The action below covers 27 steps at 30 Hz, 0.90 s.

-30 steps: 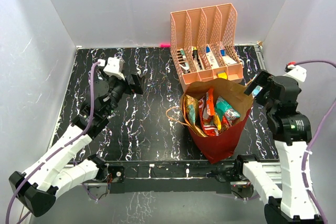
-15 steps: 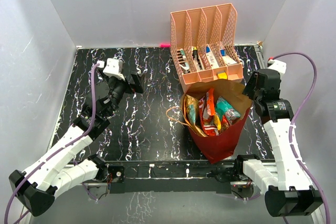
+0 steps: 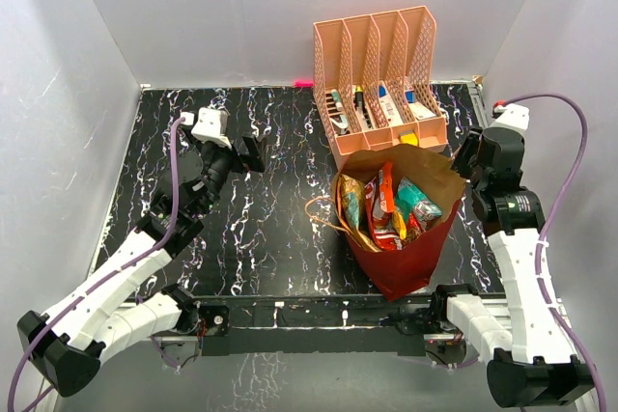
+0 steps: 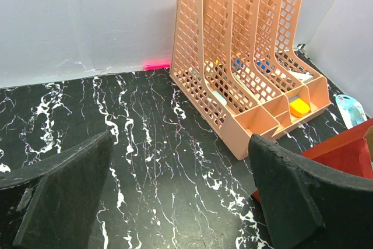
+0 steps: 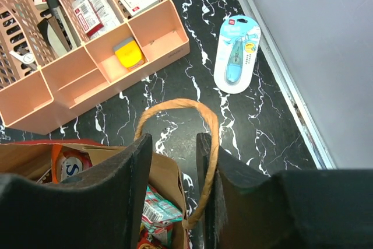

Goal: Take the snacks out of the paper bag
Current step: Adjust the paper bag at the center of the board.

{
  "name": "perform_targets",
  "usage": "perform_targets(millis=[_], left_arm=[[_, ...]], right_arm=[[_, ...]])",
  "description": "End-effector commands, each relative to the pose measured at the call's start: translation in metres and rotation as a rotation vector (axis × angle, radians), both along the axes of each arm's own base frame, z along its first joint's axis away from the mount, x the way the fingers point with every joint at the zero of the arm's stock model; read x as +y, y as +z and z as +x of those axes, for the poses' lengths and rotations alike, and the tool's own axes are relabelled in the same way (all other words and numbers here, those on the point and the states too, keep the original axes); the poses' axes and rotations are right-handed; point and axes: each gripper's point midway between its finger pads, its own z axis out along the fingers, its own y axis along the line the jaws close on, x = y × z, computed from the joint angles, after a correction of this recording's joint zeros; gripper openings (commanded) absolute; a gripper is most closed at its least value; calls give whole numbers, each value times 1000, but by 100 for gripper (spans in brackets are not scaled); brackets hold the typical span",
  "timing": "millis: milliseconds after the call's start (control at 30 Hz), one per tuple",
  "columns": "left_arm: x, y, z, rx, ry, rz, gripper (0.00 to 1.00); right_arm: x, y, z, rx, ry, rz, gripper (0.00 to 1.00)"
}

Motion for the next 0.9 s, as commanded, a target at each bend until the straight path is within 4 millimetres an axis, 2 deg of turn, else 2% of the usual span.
perform_targets(millis=[0, 167, 333, 633, 867], left_arm=[[-2, 10, 1, -32, 0, -22, 98], [-3, 6, 3, -23, 5, -15, 98], [-4, 2, 5, -11, 7, -11, 98], [-4, 0, 6, -5, 11, -10, 98], [-3, -2, 7, -1, 19, -6, 98]], right_arm=[[-2, 32, 14, -102, 18, -38, 36], [-4, 44, 20, -118, 25, -63, 19], [-2, 73, 22, -185, 47, -87, 8], [-24, 117, 18, -264, -69, -143, 7], [-32, 141, 23, -299, -112, -171, 7]])
